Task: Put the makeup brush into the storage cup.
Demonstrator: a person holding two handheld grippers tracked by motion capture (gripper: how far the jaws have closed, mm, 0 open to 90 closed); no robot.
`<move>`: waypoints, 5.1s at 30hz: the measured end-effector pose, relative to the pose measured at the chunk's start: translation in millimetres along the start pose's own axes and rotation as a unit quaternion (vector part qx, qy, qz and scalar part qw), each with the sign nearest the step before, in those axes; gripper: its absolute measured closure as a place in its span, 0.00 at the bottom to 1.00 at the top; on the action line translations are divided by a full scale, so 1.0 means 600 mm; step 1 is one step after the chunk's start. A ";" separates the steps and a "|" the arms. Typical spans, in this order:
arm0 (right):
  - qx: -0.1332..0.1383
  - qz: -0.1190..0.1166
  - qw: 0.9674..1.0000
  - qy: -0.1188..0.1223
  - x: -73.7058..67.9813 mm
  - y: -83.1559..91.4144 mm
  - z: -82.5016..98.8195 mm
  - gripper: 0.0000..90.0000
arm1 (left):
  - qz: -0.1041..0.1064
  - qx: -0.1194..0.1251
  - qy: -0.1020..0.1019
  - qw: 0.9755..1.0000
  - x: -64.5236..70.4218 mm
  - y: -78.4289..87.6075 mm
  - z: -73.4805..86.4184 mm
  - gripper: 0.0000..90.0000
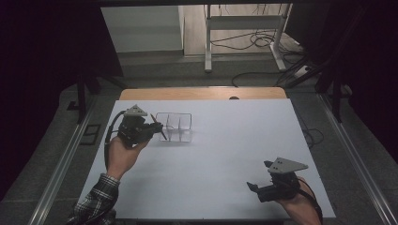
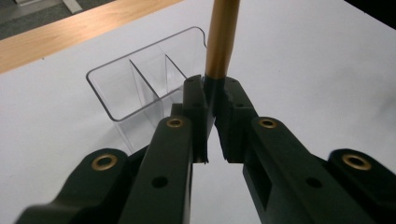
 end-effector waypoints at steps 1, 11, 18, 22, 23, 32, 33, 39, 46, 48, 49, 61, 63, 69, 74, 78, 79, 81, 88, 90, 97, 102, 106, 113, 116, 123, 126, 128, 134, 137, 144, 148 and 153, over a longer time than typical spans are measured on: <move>-0.001 0.000 1.000 0.002 0.000 0.000 0.001 0.05 | -0.001 0.000 0.000 1.000 -0.001 0.000 -0.002 0.93; -0.009 -0.001 1.000 -0.001 0.002 -0.001 0.009 0.03 | -0.009 0.007 0.002 1.000 -0.009 0.006 -0.024 0.93; -0.013 -0.002 1.000 0.002 0.002 -0.004 0.011 0.03 | -0.018 0.012 0.001 1.000 -0.015 0.009 -0.040 0.93; -0.015 -0.001 1.000 0.002 0.002 -0.004 0.012 0.03 | -0.023 0.013 0.002 1.000 -0.018 0.007 -0.048 0.93; -0.015 -0.001 1.000 0.002 0.002 -0.005 0.012 0.03 | -0.025 0.013 0.003 1.000 -0.019 0.006 -0.050 0.93; -0.018 0.000 1.000 0.007 0.002 -0.006 0.013 0.03 | -0.033 0.013 0.009 0.999 -0.028 -0.006 -0.064 0.93; -0.018 0.000 1.000 0.008 0.002 -0.006 0.013 0.03 | -0.034 0.012 0.009 0.999 -0.028 -0.007 -0.065 0.93; -0.022 0.001 1.000 0.011 0.001 -0.008 0.014 0.03 | -0.043 0.013 0.012 0.999 -0.034 -0.016 -0.072 0.93; -0.023 0.004 1.000 0.011 0.003 -0.007 0.014 0.03 | -0.055 0.009 0.014 0.998 -0.044 -0.025 -0.077 0.93; -0.021 0.005 1.000 0.011 0.004 -0.006 0.014 0.03 | -0.057 0.010 0.016 0.998 -0.047 -0.029 -0.078 0.93; -0.021 0.005 1.000 0.011 0.005 -0.005 0.014 0.03 | -0.058 0.010 0.017 0.998 -0.048 -0.030 -0.078 0.93; -0.023 0.005 1.000 0.014 0.003 -0.007 0.014 0.03 | -0.069 0.000 0.016 0.997 -0.056 -0.054 -0.074 0.93; -0.023 0.007 1.000 0.015 0.004 -0.006 0.014 0.03 | -0.070 -0.001 0.016 0.997 -0.057 -0.058 -0.073 0.93; -0.022 0.008 1.000 0.014 0.005 -0.006 0.014 0.03 | -0.074 -0.005 0.017 0.997 -0.060 -0.070 -0.068 0.93; -0.024 0.008 1.000 0.015 0.005 -0.006 0.014 0.03 | -0.074 -0.008 0.018 0.997 -0.063 -0.078 -0.063 0.93; -0.025 0.007 1.000 0.016 0.004 -0.007 0.014 0.03 | -0.074 -0.011 0.021 0.997 -0.064 -0.086 -0.059 0.93; -0.024 0.007 1.000 0.017 0.004 -0.007 0.014 0.03 | -0.075 -0.010 0.021 0.997 -0.064 -0.088 -0.058 0.93; -0.026 0.006 0.999 0.018 0.004 -0.007 0.015 0.03 | -0.075 -0.012 0.021 0.997 -0.064 -0.091 -0.056 0.93; -0.030 0.006 0.999 0.020 0.003 -0.008 0.016 0.03 | -0.080 -0.016 0.022 0.996 -0.067 -0.103 -0.049 0.93; -0.030 0.005 0.999 0.020 0.002 -0.008 0.016 0.03 | -0.080 -0.019 0.021 0.996 -0.068 -0.106 -0.048 0.93; -0.033 0.005 0.999 0.023 0.002 -0.009 0.017 0.03 | -0.089 -0.027 0.022 0.995 -0.075 -0.116 -0.040 0.93; -0.036 0.003 0.999 0.025 0.001 -0.011 0.019 0.03 | -0.091 -0.028 0.027 0.995 -0.080 -0.123 -0.036 0.93; -0.037 0.003 0.999 0.024 0.001 -0.011 0.019 0.03 | -0.092 -0.031 0.027 0.995 -0.082 -0.129 -0.033 0.93; -0.039 0.002 0.999 0.026 0.000 -0.012 0.020 0.03 | -0.095 -0.036 0.028 0.994 -0.083 -0.138 -0.027 0.92; -0.039 0.002 0.999 0.026 0.000 -0.012 0.020 0.03 | -0.095 -0.020 0.031 0.995 -0.082 -0.137 -0.031 0.79; -0.040 0.002 0.999 0.027 0.000 -0.013 0.021 0.03 | -0.100 0.006 0.042 0.994 -0.084 -0.126 -0.041 0.43; -0.040 0.002 0.999 0.027 0.000 -0.012 0.021 0.03 | -0.100 0.014 0.045 0.994 -0.082 -0.123 -0.043 0.35; -0.040 0.002 0.999 0.027 0.000 -0.012 0.021 0.03 | -0.097 0.015 0.046 0.994 -0.081 -0.122 -0.043 0.31; -0.038 0.003 0.999 0.024 0.000 -0.011 0.020 0.03 | -0.091 0.017 0.041 0.995 -0.078 -0.120 -0.042 0.22; -0.038 0.004 0.999 0.023 0.000 -0.011 0.020 0.03 | -0.087 0.020 0.041 0.995 -0.077 -0.117 -0.042 0.19; -0.040 0.003 0.999 0.026 0.000 -0.012 0.020 0.03 | -0.079 0.024 0.045 0.996 -0.076 -0.111 -0.037 0.14; -0.041 0.003 0.999 0.026 0.000 -0.012 0.021 0.03 | -0.074 0.025 0.044 0.996 -0.076 -0.107 -0.035 0.11; -0.042 0.003 0.999 0.027 0.001 -0.012 0.021 0.03 | -0.065 0.026 0.040 0.997 -0.074 -0.102 -0.032 0.08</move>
Point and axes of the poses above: each handheld gripper's, and its own axes: y roughly backward along the jaws, z roughly out of its underside, x roughly to its right, the point moved 7 cm from there along -y, roughly forward along the jaws, and after that the axes turned 11 degrees about y, right-handed, at the moved point
